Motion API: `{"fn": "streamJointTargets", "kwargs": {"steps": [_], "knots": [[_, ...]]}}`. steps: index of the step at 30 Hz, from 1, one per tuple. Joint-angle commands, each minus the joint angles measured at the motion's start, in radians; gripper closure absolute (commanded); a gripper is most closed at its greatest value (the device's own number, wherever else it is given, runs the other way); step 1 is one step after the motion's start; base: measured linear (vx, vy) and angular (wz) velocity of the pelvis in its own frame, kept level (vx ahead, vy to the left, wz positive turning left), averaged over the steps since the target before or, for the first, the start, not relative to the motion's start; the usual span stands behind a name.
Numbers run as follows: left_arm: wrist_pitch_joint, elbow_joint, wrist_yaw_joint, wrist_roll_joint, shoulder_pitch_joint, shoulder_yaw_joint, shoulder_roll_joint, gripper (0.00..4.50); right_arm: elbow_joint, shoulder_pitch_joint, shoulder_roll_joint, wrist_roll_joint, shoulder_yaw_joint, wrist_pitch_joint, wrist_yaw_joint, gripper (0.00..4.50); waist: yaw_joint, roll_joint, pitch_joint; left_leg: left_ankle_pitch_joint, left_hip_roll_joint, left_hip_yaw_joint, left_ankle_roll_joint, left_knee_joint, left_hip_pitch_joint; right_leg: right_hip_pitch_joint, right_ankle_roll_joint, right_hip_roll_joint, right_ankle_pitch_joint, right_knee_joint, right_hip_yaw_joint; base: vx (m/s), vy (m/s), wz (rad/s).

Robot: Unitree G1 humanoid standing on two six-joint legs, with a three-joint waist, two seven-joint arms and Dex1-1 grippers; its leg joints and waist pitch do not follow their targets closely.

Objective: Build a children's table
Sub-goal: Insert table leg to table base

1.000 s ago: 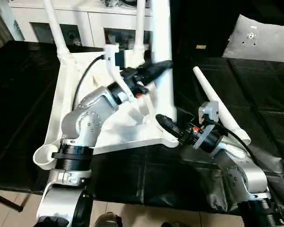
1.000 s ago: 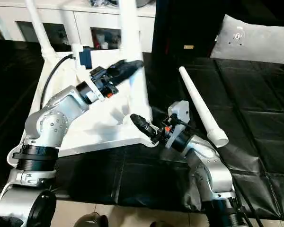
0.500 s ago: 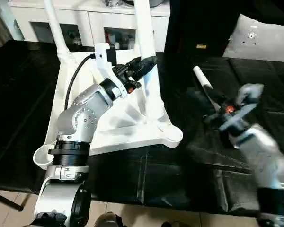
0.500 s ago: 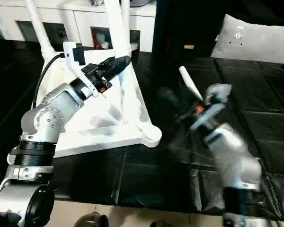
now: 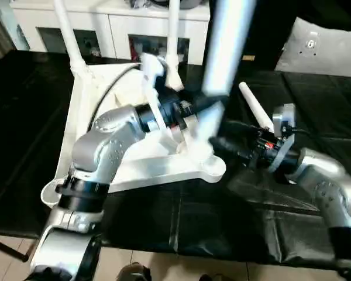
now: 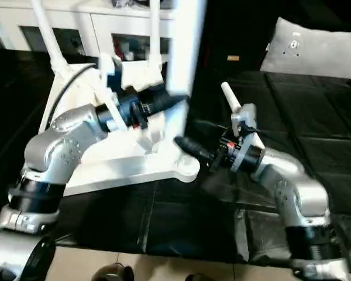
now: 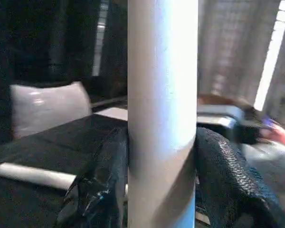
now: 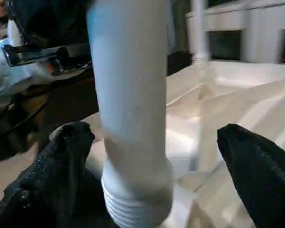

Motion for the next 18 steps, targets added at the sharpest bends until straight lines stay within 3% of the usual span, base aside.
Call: {"fn": "streamJointTargets", "kwargs": {"steps": [1,8,18], "knots": [[-0.007,-0.044,-0.047,-0.005,-0.006,-0.022,0.012,2.68,-0.001,-0.019,-0.019,-0.015,0.026,0.017,0.057,0.0,0.004,-0.015,-0.09,-0.164,0.056,-0.024,0.04,-0.058,0.02,0.053,-0.159,-0.091,-0.302,-0.081,0.048,0.0,0.0,0.0],[0.004,-0.064,-0.083,-0.011,-0.01,-0.052,0.017,2.68,0.01,-0.044,-0.02,-0.02,0.057,0.005,0.105,0.34,0.004,-0.016,-0.092,-0.152,0.057,-0.023,0.041,-0.056,0.02,0.05,-0.166,-0.092,-0.29,-0.078,0.049,0.0,0.0,0.0],[0.013,-0.072,-0.091,-0.017,-0.007,-0.063,-0.008,2.68,0.034,-0.071,0.001,-0.035,0.076,-0.001,0.128,1.34,0.004,-0.016,-0.092,-0.15,0.057,-0.022,0.044,-0.056,0.02,0.05,-0.172,-0.091,-0.274,-0.077,0.049,0.0,0.0,0.0]]}}
